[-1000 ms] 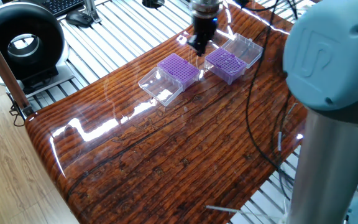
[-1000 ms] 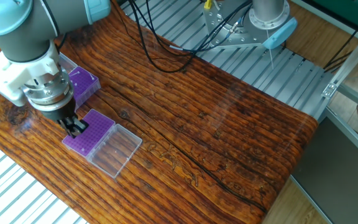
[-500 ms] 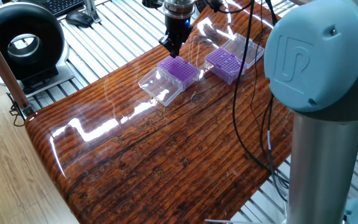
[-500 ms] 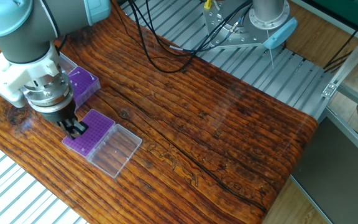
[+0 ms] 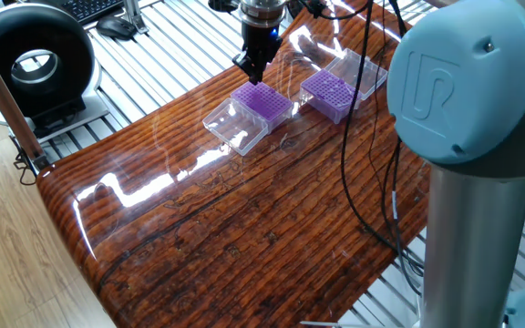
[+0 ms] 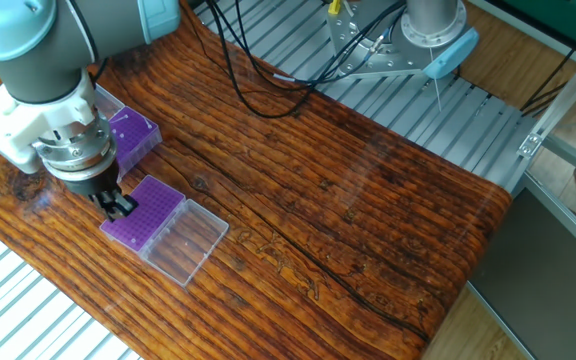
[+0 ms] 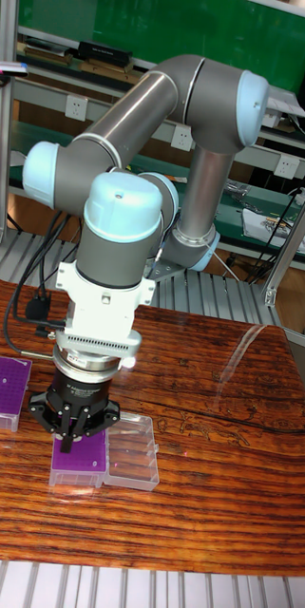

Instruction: Transfer all small pipette tips from one holder to another

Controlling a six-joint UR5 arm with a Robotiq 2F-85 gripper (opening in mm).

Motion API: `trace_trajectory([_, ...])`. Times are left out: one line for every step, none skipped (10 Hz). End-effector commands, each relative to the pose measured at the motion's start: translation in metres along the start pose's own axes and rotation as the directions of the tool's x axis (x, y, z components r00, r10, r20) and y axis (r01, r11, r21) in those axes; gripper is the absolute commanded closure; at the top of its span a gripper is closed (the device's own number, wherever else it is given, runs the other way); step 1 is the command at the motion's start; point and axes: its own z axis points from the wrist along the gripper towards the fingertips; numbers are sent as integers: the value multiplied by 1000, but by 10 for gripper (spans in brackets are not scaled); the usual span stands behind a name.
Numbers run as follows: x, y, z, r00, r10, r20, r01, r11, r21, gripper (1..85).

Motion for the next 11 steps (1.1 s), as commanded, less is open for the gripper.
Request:
trace_trajectory([-2,7,-1,1000,0,6,0,999,-33,847])
trace_trajectory([-3,10,-1,1000,-5,11,6,999,-42,847])
trace_trajectory([-5,12,-1,1000,-11,21,13,999,-52,847])
trace_trajectory([-6,17,-2,1000,-15,25,17,997,-72,847])
trace_trajectory([-4,18,-2,1000,-16,17,17,997,-75,830])
trace_trajectory([-6,19,-1,998,-53,18,54,996,-72,733])
trace_trajectory([-10,29,1,998,-59,15,60,994,-92,660])
trace_trajectory([-12,32,0,997,-73,17,74,993,-92,617])
trace_trajectory([-13,37,-1,997,-75,18,76,992,-98,577])
trace_trajectory([-15,39,-1,997,-76,18,77,993,-91,563])
trace_trajectory([-18,43,0,997,-80,20,81,992,-94,550])
